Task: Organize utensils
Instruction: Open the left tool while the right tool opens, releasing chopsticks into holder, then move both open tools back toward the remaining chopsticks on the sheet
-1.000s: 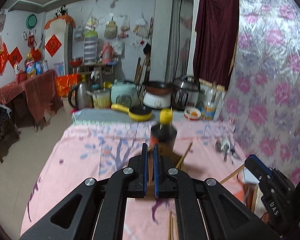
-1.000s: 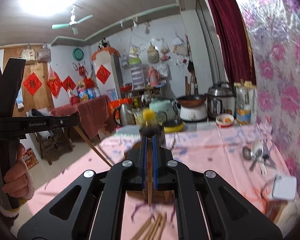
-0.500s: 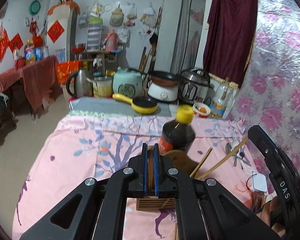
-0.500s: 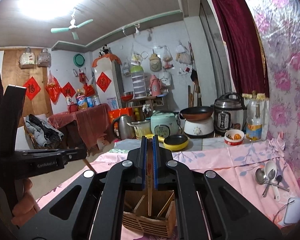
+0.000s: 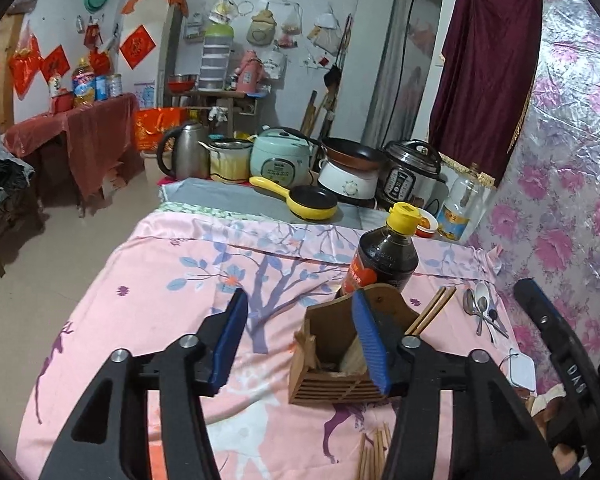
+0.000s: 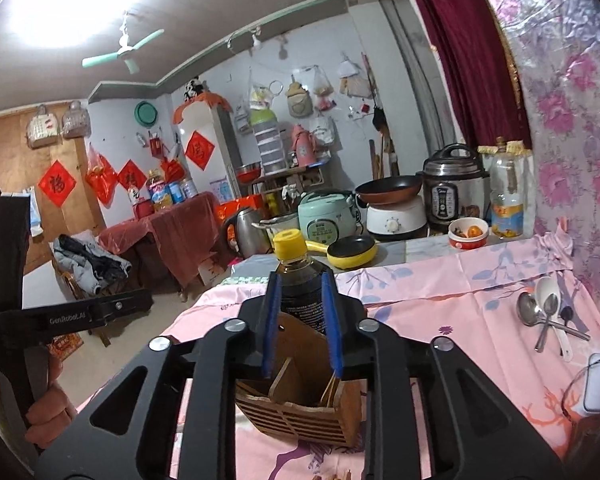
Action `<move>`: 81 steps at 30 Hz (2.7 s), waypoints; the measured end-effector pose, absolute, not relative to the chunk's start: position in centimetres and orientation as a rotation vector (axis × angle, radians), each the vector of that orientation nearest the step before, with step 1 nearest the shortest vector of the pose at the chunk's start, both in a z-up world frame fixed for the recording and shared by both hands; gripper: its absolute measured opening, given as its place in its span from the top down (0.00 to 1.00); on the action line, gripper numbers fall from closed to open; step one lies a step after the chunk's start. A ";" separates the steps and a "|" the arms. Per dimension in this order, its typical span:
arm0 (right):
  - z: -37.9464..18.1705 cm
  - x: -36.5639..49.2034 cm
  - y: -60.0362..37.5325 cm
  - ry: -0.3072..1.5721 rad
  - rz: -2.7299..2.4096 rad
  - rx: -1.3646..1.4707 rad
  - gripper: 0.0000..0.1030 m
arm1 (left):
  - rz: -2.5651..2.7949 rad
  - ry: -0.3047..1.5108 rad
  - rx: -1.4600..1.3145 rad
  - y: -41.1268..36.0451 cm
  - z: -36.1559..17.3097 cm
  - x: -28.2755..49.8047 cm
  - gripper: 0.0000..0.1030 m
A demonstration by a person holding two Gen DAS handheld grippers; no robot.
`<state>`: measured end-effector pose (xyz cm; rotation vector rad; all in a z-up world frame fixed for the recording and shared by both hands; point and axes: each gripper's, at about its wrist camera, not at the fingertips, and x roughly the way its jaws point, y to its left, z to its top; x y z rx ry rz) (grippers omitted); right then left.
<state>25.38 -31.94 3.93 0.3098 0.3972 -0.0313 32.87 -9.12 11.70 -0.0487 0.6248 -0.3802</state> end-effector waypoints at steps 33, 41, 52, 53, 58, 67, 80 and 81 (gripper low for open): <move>9.5 -3.9 -24.8 0.165 0.003 0.340 0.10 | -0.193 0.379 0.001 -2.6 9.0 2.5 0.06; 4.8 -8.9 -22.0 0.217 -0.036 0.254 0.09 | -0.130 0.333 0.047 -1.2 5.1 -3.8 0.06; 0.8 -7.8 -20.6 0.304 -0.133 0.162 0.08 | -0.133 0.286 0.139 -2.9 2.8 -5.2 0.06; 0.6 -7.7 -20.9 0.312 -0.140 0.170 0.08 | -0.136 0.297 0.142 -3.0 2.5 -5.0 0.06; -0.6 -6.9 -22.4 0.366 -0.169 0.244 0.08 | -0.136 0.338 0.125 -2.8 1.9 -3.9 0.06; -2.5 -5.8 -23.4 0.437 -0.176 0.288 0.08 | -0.130 0.400 0.108 -2.1 0.7 -2.3 0.06; -8.7 -3.0 -25.2 0.594 -0.295 0.163 0.08 | -0.121 0.722 0.043 0.7 -6.5 5.7 0.06; -8.9 -2.8 -25.4 0.602 -0.291 0.172 0.08 | -0.139 0.737 0.045 0.5 -7.0 5.9 0.06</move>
